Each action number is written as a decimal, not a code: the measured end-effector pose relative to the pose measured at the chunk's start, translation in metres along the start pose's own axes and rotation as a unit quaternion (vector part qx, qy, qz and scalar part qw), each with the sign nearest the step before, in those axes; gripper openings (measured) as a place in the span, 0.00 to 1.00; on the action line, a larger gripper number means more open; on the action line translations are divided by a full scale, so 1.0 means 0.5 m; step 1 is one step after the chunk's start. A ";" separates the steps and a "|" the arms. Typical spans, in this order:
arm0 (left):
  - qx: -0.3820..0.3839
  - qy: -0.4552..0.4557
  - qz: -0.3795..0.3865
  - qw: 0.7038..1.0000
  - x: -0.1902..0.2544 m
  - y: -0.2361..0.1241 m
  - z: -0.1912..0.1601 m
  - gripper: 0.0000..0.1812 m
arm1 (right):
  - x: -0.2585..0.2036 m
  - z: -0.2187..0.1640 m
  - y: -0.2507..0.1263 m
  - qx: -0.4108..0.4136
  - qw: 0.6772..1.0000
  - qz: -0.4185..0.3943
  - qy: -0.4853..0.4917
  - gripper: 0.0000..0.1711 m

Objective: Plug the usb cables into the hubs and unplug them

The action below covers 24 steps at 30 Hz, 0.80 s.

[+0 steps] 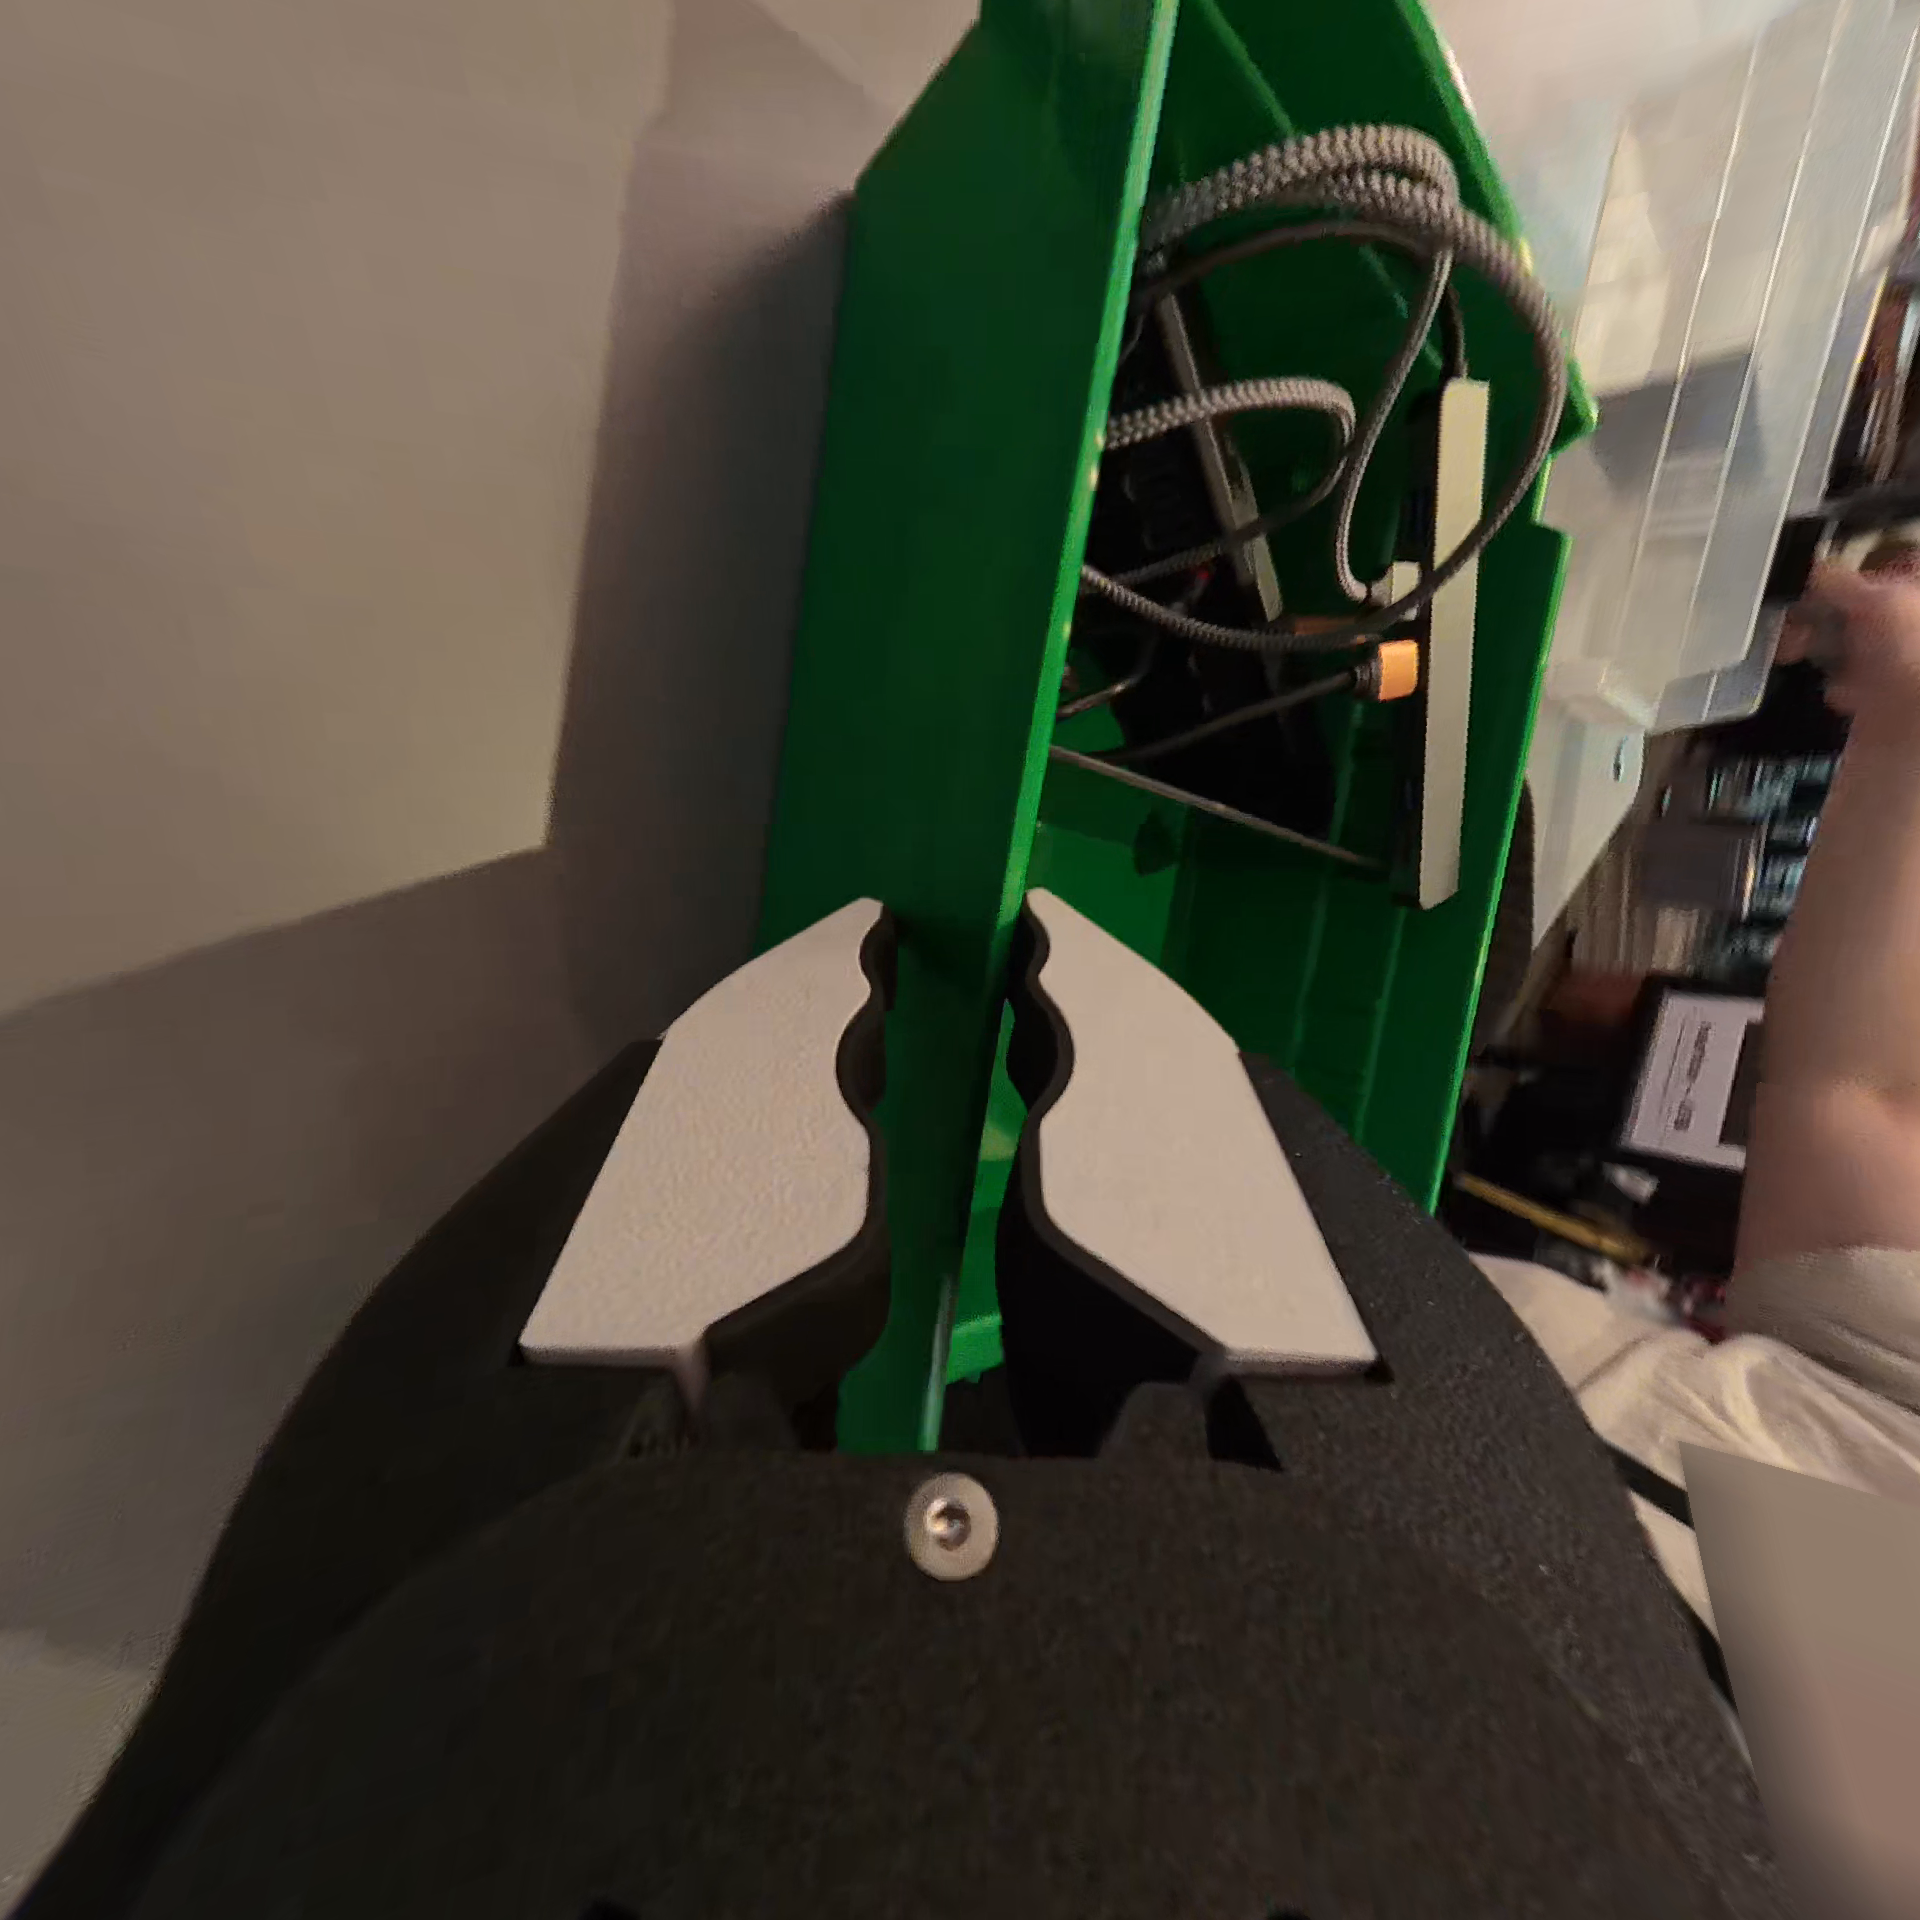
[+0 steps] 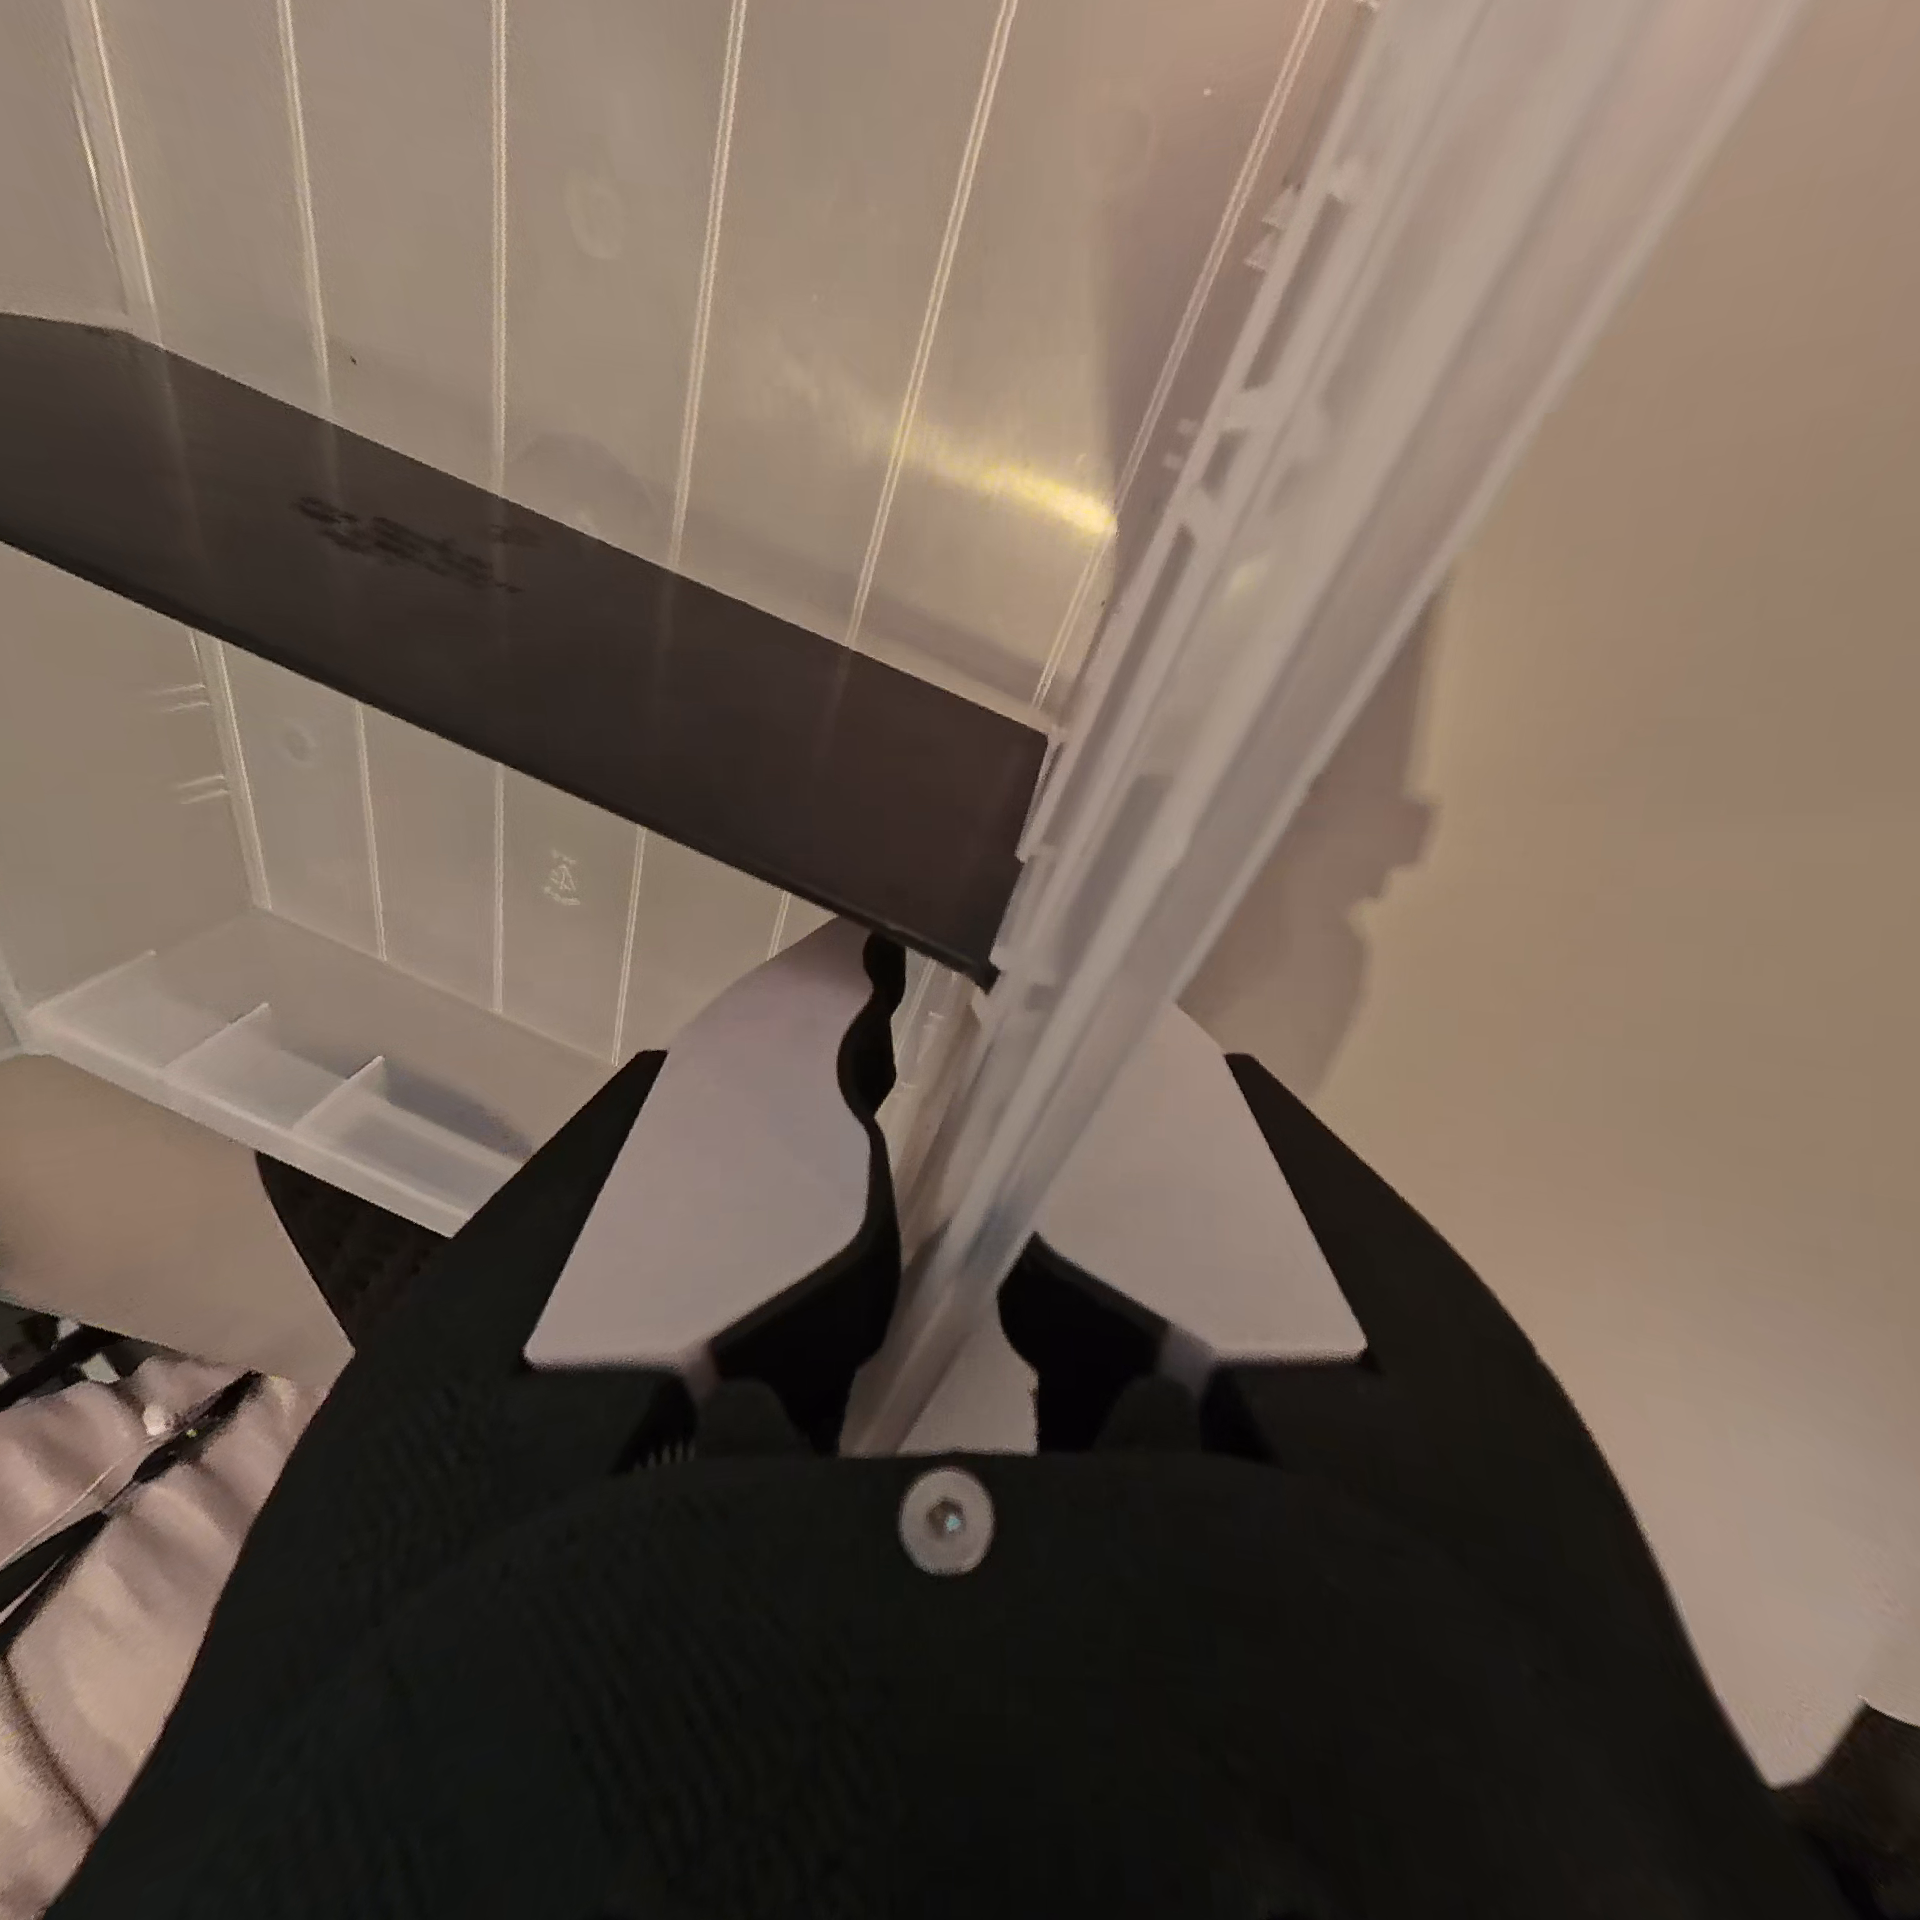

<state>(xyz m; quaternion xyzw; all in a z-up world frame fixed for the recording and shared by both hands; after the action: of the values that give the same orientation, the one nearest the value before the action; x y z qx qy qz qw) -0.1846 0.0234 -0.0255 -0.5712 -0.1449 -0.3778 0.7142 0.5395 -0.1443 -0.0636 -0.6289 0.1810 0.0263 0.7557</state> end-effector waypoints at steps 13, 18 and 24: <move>0.185 -0.167 0.069 0.966 -0.177 -0.231 -0.161 0.11 | -0.131 0.054 0.062 -0.075 0.992 -0.030 -0.095 0.09; 0.171 -0.122 0.100 0.973 -0.179 -0.238 -0.155 0.11 | -0.116 0.082 0.057 -0.087 0.988 -0.065 -0.111 0.04; 0.194 -0.098 0.122 0.968 -0.187 -0.254 -0.152 0.08 | -0.097 0.093 0.052 -0.099 0.983 -0.071 -0.138 0.04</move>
<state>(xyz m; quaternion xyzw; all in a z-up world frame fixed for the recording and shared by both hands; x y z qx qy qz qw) -0.3540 -0.0197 -0.0185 -0.4688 -0.2139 -0.1949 0.8346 0.4982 -0.0851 -0.0666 -0.7019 0.0263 0.0768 0.7076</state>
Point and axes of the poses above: each gripper's, where its closed fingertips meet, y out along the fingers, z out of its top, x = y × z across the jaws, the point moved 8 cm from there along -y, back along the fingers, and after that the axes turned 2 degrees about x, right-handed, at the moved point
